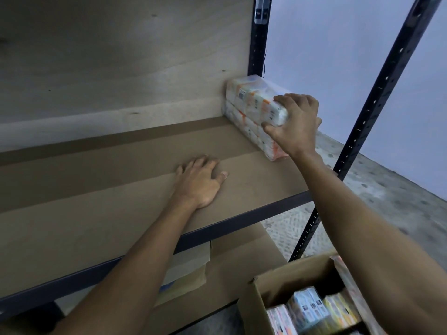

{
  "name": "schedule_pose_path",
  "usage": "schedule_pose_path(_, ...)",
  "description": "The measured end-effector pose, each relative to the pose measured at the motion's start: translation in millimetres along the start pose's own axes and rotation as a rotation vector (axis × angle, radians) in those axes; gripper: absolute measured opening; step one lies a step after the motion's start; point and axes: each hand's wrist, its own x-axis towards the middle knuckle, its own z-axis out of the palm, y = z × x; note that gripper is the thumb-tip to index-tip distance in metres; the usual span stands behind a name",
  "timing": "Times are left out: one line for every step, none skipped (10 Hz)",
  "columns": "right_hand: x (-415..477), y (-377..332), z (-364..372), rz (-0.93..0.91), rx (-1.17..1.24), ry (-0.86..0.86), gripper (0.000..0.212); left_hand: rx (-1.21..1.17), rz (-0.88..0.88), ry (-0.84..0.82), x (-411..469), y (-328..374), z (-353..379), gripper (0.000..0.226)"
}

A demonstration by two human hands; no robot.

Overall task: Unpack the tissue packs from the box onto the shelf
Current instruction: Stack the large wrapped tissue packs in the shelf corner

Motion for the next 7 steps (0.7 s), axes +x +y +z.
schedule_pose_path(3.4, 1.2, 4.9, 0.002, -0.005, -0.009, 0.06, -0.001, 0.0, -0.003, 0.3, 0.3, 0.7, 0.056)
schedule_pose_path(7.2, 3.4, 9.3, 0.013, 0.001, -0.027, 0.062, -0.004, -0.008, -0.006, 1.0, 0.2, 1.0, 0.056)
schedule_pose_path(10.9, 2.2, 13.4, 0.01, 0.016, -0.046, 0.063, -0.004, -0.007, -0.003, 0.8, 0.2, 1.2, 0.055)
schedule_pose_path(11.8, 1.3, 18.0, 0.035, 0.008, -0.033, 0.061, -0.005, -0.004, 0.002, 0.6, 0.3, 0.7, 0.055)
schedule_pose_path(11.4, 3.6, 21.0, 0.053, 0.018, -0.022, 0.061, -0.005, -0.006, 0.001, 1.5, 0.3, 1.3, 0.055)
schedule_pose_path(11.6, 5.8, 21.5, 0.056, 0.022, -0.02, 0.061, -0.006, -0.005, 0.0, 1.9, 0.2, 1.6, 0.056)
schedule_pose_path(9.7, 5.9, 20.7, 0.059, 0.029, -0.029, 0.062, 0.003, -0.004, -0.001, 1.1, 0.4, 1.0, 0.055)
